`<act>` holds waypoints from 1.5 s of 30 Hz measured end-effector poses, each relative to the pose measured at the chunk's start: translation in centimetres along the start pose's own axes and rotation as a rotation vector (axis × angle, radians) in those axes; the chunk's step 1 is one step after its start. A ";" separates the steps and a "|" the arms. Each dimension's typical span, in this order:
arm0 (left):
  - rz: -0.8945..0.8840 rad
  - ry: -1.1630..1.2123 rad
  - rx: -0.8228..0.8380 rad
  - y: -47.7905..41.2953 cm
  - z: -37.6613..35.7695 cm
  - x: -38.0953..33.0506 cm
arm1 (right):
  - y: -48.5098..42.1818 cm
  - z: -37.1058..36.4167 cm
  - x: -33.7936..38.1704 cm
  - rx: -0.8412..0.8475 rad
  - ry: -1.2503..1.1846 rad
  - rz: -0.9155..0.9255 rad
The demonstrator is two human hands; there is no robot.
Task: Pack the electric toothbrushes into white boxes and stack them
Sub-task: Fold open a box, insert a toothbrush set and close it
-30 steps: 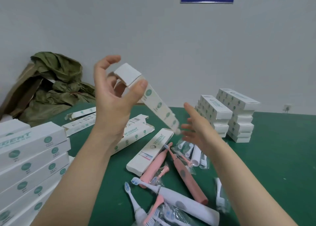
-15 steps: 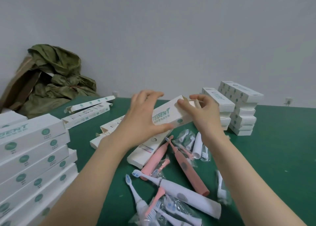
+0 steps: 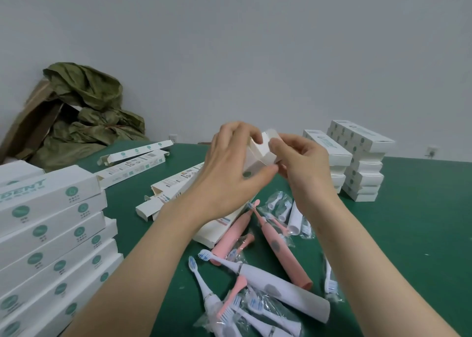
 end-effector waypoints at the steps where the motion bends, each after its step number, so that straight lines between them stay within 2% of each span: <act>1: 0.010 -0.005 -0.018 -0.2 0.1 -0.1 | 0.1 -0.2 0.2 0.004 0.006 0.013; 7: 0.094 0.010 -0.141 -0.4 0.9 0.3 | 0.7 -0.5 0.6 0.004 0.012 0.047; 12: 0.147 0.123 -0.085 -0.2 0.7 0.7 | 0.5 -0.5 0.4 0.014 -0.025 -0.015; 15: 0.122 0.090 0.009 0.0 0.4 0.7 | 0.3 -0.4 0.1 0.039 -0.088 -0.056; 23: 0.030 -0.067 -0.107 -0.3 1.9 0.3 | -0.3 -0.8 0.4 0.184 -0.246 -0.121; 24: 0.036 -0.097 -0.118 -0.3 2.2 0.5 | -0.7 -0.3 0.2 0.144 -0.206 -0.129; 25: 0.045 -0.119 -0.124 -0.3 2.5 0.8 | -1.0 0.3 0.1 0.080 -0.032 -0.114; 26: 0.057 -0.135 -0.120 -0.3 2.6 1.2 | -1.3 0.8 -0.1 0.023 0.308 -0.081; 27: 0.070 -0.149 -0.107 -0.2 2.6 1.5 | -1.2 0.7 -0.8 0.034 0.722 -0.066; 29: 0.092 -0.167 -0.075 0.0 2.4 2.2 | 0.1 0.2 -4.5 0.235 1.375 -0.190; 31: 0.102 -0.176 -0.045 0.1 2.1 2.7 | 1.8 0.4 -7.7 0.382 1.625 -0.335; 34: 0.100 -0.229 -0.011 0.4 1.6 3.3 | 3.1 0.2 -8.8 0.407 1.726 -0.317; 36: 0.091 -0.288 -0.001 0.5 1.6 3.6 | 3.9 0.2 -8.9 0.490 1.823 -0.280; 40: 0.059 -0.376 0.048 0.4 1.1 4.3 | 5.4 1.5 -10.0 0.636 1.959 -0.378; 43: 0.070 -0.396 0.062 0.6 0.6 4.9 | 4.5 3.0 -8.7 0.506 1.725 -0.440; 45: 0.094 -0.440 0.063 1.0 0.3 5.5 | 3.0 4.1 -6.8 0.316 1.334 -0.411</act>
Point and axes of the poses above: each hand's wrist, its own y-axis away from the middle knuckle, its own z-axis out of the back of the hand, x = y × z, the point moved 7 cm from there along -y, towards the middle knuckle, and after that the axes turned 9 degrees about -z, right-handed, at the moved point
